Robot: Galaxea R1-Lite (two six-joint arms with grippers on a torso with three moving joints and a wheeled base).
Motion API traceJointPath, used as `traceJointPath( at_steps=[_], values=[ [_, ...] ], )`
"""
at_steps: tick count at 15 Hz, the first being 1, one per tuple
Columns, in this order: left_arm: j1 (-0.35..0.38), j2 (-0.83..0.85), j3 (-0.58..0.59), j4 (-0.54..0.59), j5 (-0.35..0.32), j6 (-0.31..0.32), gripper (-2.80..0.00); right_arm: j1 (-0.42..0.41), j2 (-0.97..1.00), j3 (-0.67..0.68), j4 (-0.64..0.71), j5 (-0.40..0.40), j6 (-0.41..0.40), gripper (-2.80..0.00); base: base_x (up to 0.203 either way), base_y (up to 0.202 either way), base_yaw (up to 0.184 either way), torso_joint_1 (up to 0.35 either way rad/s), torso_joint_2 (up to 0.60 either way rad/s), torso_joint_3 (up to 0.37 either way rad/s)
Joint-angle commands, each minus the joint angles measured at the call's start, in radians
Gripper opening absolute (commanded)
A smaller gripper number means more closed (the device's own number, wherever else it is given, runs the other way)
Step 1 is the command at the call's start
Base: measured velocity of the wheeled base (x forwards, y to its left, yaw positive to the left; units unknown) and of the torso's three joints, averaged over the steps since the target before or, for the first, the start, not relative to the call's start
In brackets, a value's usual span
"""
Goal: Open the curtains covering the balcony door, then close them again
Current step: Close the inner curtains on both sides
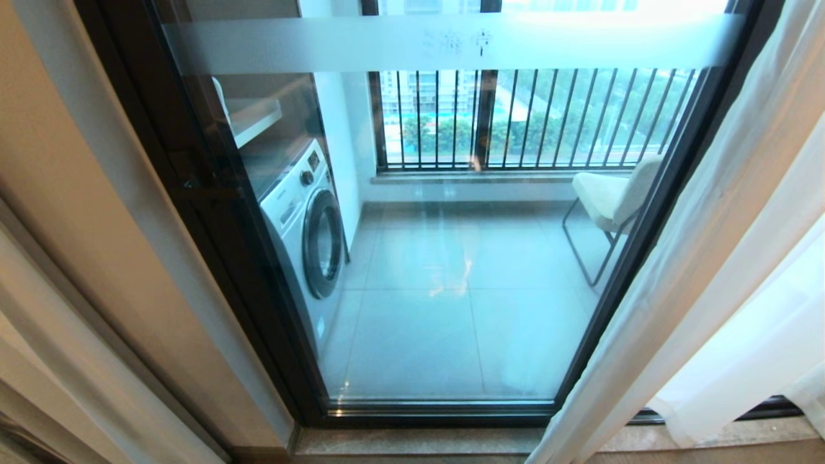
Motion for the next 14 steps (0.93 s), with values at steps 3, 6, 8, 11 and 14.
traceJointPath(
  at_steps=[3,6,8,11,14],
  values=[
    [0.000,0.000,0.000,-0.002,0.000,-0.001,-2.80,-0.005,-0.157,0.001,0.126,0.002,0.063,-2.80,0.000,0.000,0.000,0.000,0.00,0.000],
    [0.000,0.000,0.000,-0.002,0.000,-0.001,-2.80,-0.005,-0.157,0.001,0.157,0.000,0.091,-2.80,0.000,0.000,0.000,0.000,0.00,0.000],
    [0.000,0.000,0.000,0.000,0.000,-0.001,-2.80,-0.005,-0.157,0.001,0.158,-0.001,0.108,-2.80,0.000,0.000,0.000,0.000,0.00,0.000],
    [0.000,0.000,0.000,-0.001,0.000,-0.001,-2.80,-0.005,-0.157,0.001,0.158,-0.001,0.116,-2.80,0.000,0.000,0.000,0.000,0.00,0.000],
    [0.000,0.000,0.000,0.000,0.000,-0.001,-2.80,-0.005,-0.157,0.001,0.158,-0.001,0.117,-2.80,0.000,0.000,0.000,0.000,0.00,0.000]
  ],
)
